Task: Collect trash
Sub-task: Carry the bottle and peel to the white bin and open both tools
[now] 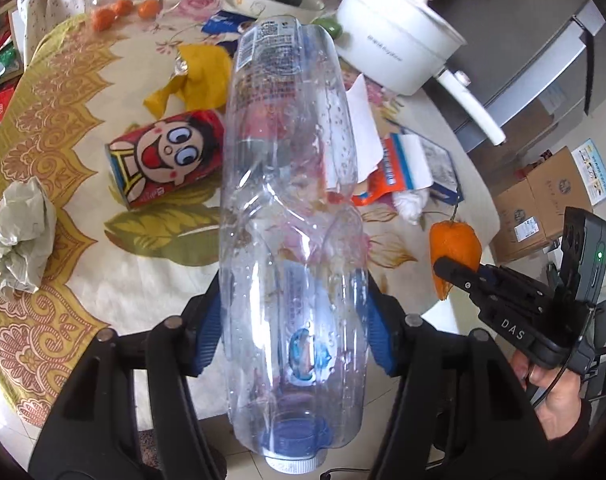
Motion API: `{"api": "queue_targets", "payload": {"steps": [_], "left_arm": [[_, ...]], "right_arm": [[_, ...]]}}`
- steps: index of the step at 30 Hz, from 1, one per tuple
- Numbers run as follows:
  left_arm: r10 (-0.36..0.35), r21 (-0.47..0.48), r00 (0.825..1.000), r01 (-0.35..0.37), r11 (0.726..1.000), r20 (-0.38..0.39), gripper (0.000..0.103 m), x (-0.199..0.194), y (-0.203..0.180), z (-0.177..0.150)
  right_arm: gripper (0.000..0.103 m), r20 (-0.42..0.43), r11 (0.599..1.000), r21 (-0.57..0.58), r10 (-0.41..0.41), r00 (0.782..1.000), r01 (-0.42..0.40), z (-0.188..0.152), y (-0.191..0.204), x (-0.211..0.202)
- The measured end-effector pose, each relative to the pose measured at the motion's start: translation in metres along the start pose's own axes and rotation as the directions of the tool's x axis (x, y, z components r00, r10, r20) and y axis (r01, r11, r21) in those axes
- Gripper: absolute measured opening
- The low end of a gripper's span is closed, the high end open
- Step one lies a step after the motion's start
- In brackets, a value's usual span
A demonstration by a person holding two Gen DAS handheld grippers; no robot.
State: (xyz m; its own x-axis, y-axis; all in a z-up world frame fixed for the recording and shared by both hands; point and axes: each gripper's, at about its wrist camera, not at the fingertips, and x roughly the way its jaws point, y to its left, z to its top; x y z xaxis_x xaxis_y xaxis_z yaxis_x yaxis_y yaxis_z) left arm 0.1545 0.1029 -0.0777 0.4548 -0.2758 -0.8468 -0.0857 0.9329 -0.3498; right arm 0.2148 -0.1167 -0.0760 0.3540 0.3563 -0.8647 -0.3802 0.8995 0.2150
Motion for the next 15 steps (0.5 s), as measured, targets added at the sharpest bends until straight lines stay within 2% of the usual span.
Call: {"api": "queue_targets", "payload": {"steps": [6, 15], "left_arm": [[-0.059, 0.054, 0.998, 0.059, 0.997, 0.008, 0.062, -0.010, -0.029, -0.005], [-0.114, 0.189, 0.990, 0.128, 0.974, -0.085, 0.062, 0.023, -0.107, -0.014]], "right_arm": [[0.018, 0.028, 0.999, 0.048, 0.009, 1.000, -0.011, -0.006, -0.020, -0.036], [0.018, 0.033, 0.987, 0.149, -0.070, 0.997, 0.064, -0.038, -0.083, -0.082]]}}
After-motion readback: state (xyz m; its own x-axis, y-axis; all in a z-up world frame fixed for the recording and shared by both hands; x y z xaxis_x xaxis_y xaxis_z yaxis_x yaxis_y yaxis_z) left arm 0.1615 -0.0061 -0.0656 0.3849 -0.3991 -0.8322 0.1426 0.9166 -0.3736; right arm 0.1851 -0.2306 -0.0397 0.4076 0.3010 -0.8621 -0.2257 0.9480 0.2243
